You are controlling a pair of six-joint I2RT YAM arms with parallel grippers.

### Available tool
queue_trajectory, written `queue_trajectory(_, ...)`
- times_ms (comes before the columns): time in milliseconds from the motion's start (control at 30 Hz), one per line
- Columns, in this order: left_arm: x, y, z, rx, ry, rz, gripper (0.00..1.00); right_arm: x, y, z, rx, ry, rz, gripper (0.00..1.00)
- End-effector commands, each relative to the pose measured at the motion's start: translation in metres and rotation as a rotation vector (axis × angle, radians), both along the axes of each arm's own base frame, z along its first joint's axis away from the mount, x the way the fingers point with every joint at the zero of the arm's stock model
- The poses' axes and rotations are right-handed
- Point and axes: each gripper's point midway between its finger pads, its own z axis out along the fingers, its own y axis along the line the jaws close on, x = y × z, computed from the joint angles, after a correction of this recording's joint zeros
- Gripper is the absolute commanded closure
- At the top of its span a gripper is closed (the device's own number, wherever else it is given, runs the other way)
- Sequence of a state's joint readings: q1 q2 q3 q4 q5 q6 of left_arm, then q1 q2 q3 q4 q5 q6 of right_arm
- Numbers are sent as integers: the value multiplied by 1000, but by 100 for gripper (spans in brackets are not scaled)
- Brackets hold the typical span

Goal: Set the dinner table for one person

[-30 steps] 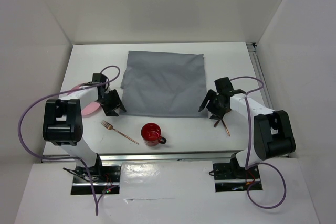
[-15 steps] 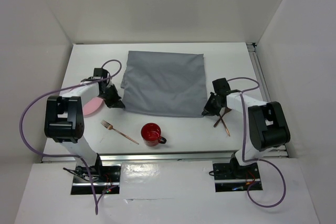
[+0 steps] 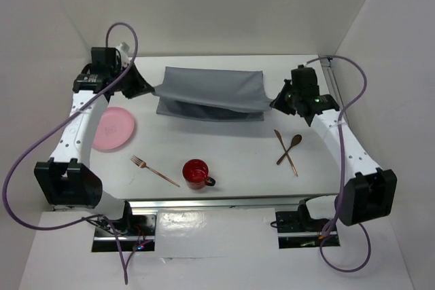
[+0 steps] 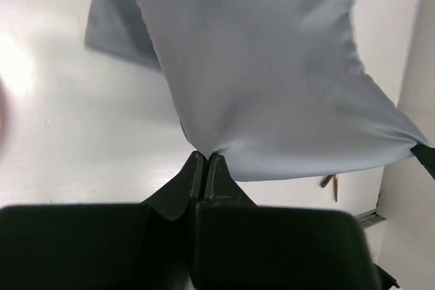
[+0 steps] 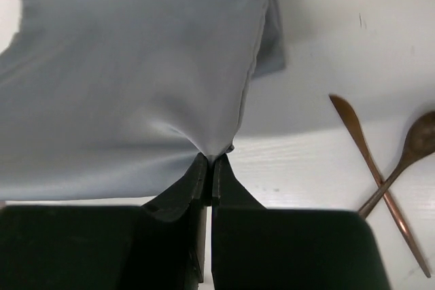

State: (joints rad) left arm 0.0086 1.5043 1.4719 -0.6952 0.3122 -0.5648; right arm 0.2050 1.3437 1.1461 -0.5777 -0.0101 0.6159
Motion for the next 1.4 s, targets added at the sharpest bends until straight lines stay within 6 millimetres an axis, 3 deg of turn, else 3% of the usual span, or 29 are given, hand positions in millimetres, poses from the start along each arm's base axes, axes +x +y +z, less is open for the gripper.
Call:
queue_trajectory(0,-9,-4,47,4,-88,-42,100,-5,-7,41,-53,-60,22,100)
queue_trajectory(67,2,-5,74,3,-153,-57,100,7,-8,68,-50,-125,19,100)
queue_trajectory(100,11,-8,69,-10,-129,-71,100,14,-7,70,-58,-126,26,100)
queue_trajectory(133,20,-10,88,-9,-176,-87,100,27,-10,92,-54,-182,8,100)
queue_trajectory(200,42,-14,81,-29,-149,-107,100,53,-9,100,-66,-216,21,100)
queue_trajectory(233,54,-15,99,-33,-198,-116,100,64,-10,108,-49,-235,24,100)
queue_trajectory(267,64,-17,101,-41,-208,-126,100,80,-10,131,-46,-293,27,100)
queue_trajectory(333,84,-23,101,-68,-211,-158,100,116,-10,123,-39,-297,39,100)
queue_trajectory(367,107,-25,96,-78,-219,-171,100,131,-12,148,-21,-352,42,100)
queue_trajectory(400,118,-27,93,-87,-222,-182,100,153,-12,129,-23,-325,53,100)
queue_trajectory(433,126,-32,92,-120,-221,-200,100,167,-14,134,-13,-353,55,100)
queue_trajectory(467,144,-35,66,-144,-177,-207,100,178,-12,139,6,-375,74,100)
queue_trajectory(500,154,-38,79,-158,-228,-219,100,199,-14,141,13,-402,75,100)
queue_trajectory(567,167,-42,75,-227,-236,-234,100,217,-12,153,46,-460,98,100)
queue_trajectory(600,182,-37,77,-243,-286,-231,100,226,-16,171,49,-512,97,100)
queue_trajectory(633,185,-42,81,-285,-296,-243,100,238,-14,165,62,-522,102,100)
queue_trajectory(767,194,-37,110,-309,-413,-263,100,247,-14,185,73,-620,122,100)
queue_trajectory(800,191,-37,116,-300,-428,-269,100,247,-13,170,70,-590,133,100)
queue_trajectory(867,183,-37,122,-286,-442,-278,100,239,-11,167,77,-582,146,100)
queue_trajectory(900,181,-36,104,-285,-401,-277,100,234,-9,136,87,-516,157,100)
queue_trajectory(933,180,-31,100,-285,-387,-264,100,228,-7,121,93,-486,165,100)
queue_trajectory(967,181,-28,91,-263,-382,-263,100,220,-6,125,91,-506,181,100)
queue_trajectory(1000,179,-22,86,-252,-360,-247,100,213,-1,112,108,-482,205,100)
queue_trajectory(1033,176,-22,74,-248,-324,-249,100,197,0,82,119,-416,213,100)
queue_trajectory(1100,170,-13,48,-213,-263,-233,100,181,5,58,143,-376,241,100)
queue_trajectory(1133,156,-12,24,-212,-204,-222,100,163,12,20,156,-295,255,100)
queue_trajectory(1167,151,-10,13,-196,-191,-212,100,154,21,16,159,-293,272,100)
queue_trajectory(1233,132,-9,-17,-189,-125,-198,100,132,28,-22,167,-206,283,100)
queue_trajectory(1367,104,2,-68,-146,1,-156,100,100,47,-64,155,-84,328,100)
